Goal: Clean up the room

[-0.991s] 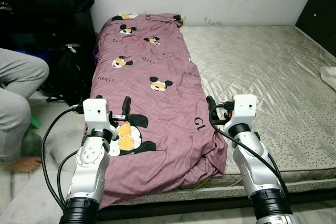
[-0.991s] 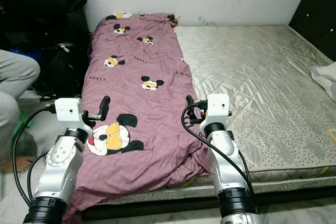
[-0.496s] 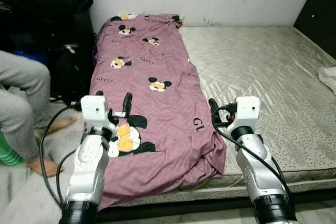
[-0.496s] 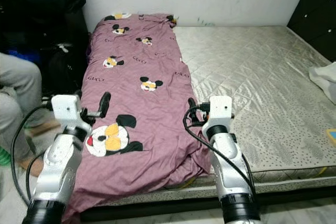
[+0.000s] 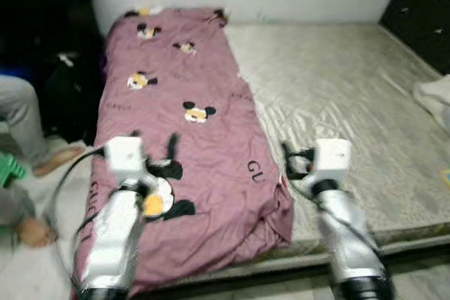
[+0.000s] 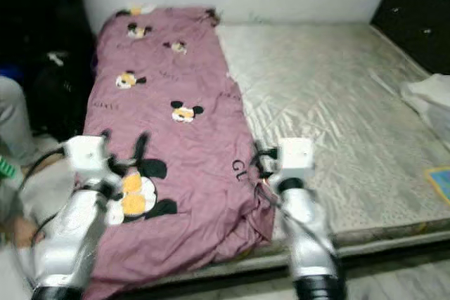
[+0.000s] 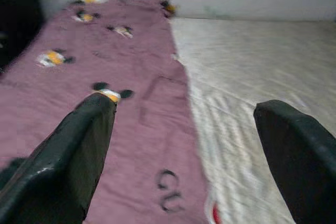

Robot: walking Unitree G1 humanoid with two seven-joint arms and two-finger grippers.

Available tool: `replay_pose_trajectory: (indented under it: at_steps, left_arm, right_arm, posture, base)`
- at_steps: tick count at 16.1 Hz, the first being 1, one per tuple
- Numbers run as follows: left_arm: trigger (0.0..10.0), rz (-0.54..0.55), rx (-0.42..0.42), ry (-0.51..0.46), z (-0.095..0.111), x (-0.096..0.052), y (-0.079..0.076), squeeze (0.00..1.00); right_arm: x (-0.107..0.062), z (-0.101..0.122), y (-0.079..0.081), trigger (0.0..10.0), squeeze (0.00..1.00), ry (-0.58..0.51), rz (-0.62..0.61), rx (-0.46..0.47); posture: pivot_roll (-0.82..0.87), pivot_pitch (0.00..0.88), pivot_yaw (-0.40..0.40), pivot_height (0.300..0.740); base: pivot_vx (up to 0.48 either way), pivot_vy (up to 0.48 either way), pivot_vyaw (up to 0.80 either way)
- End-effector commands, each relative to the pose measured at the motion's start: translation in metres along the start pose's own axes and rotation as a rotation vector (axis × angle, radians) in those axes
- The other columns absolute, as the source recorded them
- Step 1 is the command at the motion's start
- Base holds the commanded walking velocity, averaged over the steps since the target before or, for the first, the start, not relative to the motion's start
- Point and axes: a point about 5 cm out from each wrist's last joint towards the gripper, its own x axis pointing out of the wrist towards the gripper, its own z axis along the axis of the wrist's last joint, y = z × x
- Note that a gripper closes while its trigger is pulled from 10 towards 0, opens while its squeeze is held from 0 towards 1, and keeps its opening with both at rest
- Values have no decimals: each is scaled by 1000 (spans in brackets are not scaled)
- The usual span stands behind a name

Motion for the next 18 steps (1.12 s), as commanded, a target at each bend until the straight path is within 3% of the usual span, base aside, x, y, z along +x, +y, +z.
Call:
replay_pose_trajectory:
  at_steps: [1,8,15,18]
  left_arm:
    - [10000,-26,-5,-6,3,0,-8,0]
    - [10000,-25,1,13,3,-1,-8,0]
    - [10000,-21,4,36,0,-6,-8,0]
    - [10000,-20,11,38,0,-7,-9,0]
  right_arm:
    - [-7,-4,-13,10000,0,22,-43,-18]
    - [-12,-4,-17,10000,0,37,-75,-19]
    - [-12,-6,-13,10000,0,57,-74,11]
    - [-13,-5,-11,10000,0,50,-62,7]
  posture:
    - [-59,109,-24,740]
    - [-64,112,-21,740]
    - [-50,121,-17,740]
    - [-48,123,-17,740]
  base:
    - [0,0,0]
    - [0,0,0]
    - [0,0,-772]
    - [0,0,0]
